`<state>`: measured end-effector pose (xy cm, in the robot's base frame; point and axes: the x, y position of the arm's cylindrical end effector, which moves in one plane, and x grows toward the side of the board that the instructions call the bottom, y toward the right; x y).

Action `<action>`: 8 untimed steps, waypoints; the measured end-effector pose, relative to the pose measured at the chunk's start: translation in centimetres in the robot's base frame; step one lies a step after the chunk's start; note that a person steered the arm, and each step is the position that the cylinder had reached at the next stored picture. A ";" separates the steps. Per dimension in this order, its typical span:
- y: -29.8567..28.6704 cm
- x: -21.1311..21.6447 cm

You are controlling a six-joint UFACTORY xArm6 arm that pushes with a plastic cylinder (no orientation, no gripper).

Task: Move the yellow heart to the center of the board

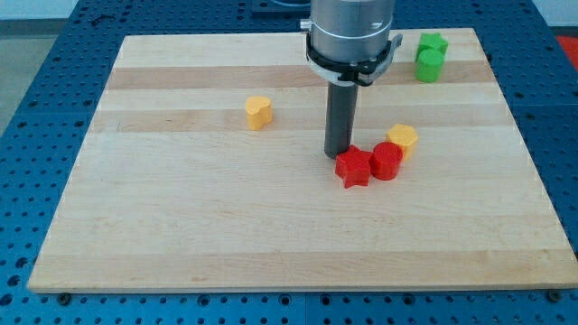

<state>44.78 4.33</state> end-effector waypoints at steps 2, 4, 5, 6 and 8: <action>-1.1 -5.0; -3.4 -9.9; -6.1 -11.3; -9.6 -11.8; -12.5 -6.1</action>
<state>38.67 -8.22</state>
